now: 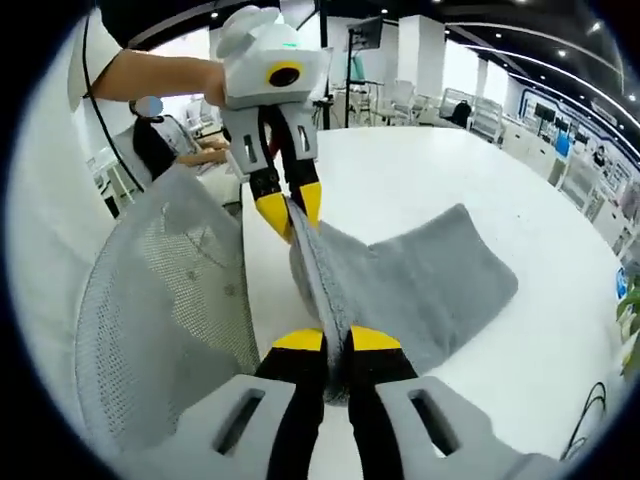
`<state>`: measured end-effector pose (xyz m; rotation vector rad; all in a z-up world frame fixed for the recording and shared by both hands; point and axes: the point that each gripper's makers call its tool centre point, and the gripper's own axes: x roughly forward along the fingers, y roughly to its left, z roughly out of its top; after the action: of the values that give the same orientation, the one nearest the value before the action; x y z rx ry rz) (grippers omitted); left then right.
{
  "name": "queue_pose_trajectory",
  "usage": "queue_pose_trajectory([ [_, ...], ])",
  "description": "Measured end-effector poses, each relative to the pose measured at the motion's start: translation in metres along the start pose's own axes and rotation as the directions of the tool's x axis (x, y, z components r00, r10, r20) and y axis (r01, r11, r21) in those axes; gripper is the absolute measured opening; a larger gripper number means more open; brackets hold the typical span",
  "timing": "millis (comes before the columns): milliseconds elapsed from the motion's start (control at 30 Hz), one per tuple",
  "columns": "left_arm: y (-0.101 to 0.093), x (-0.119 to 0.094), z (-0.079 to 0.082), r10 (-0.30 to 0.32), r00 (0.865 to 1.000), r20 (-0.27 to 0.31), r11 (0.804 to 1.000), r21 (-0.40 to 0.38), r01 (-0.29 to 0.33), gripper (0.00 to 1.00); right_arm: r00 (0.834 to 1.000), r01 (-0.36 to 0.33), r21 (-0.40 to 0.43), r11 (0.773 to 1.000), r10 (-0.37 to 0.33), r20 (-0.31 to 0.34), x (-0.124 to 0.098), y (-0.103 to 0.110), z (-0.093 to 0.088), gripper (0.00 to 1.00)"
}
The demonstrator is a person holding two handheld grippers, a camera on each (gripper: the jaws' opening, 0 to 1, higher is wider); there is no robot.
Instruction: Fold the towel on the table until its edges align and the towel forms a compact rectangular stack.
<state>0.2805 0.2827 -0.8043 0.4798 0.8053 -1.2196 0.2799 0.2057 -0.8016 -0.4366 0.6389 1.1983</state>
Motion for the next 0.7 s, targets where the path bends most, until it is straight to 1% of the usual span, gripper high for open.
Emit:
queue_pose_trajectory([
  [100,0.003,-0.005,0.005,0.003,1.000,0.010,1.000,-0.005,-0.003,0.09,0.999,0.011,0.023,1.000,-0.012,0.032,-0.005,-0.006,0.012,0.05],
  [300,0.010,-0.017,0.014,0.005,1.000,0.022,1.000,0.001,-0.005,0.09,0.997,0.030,0.024,0.999,-0.031,0.069,-0.011,-0.012,0.028,0.05],
  [467,0.013,-0.030,0.024,0.006,0.999,0.046,1.000,-0.004,-0.006,0.09,0.992,0.041,0.053,0.998,-0.047,0.120,-0.021,-0.019,0.046,0.05],
  [567,0.014,-0.038,0.031,-0.007,0.998,0.066,1.000,-0.028,0.008,0.09,0.988,0.041,0.073,0.997,-0.051,0.143,-0.025,-0.019,0.054,0.05],
  [700,0.013,-0.045,0.036,-0.028,0.996,0.079,0.998,-0.049,0.032,0.09,0.984,0.029,0.112,0.993,-0.048,0.172,-0.031,-0.018,0.063,0.05],
])
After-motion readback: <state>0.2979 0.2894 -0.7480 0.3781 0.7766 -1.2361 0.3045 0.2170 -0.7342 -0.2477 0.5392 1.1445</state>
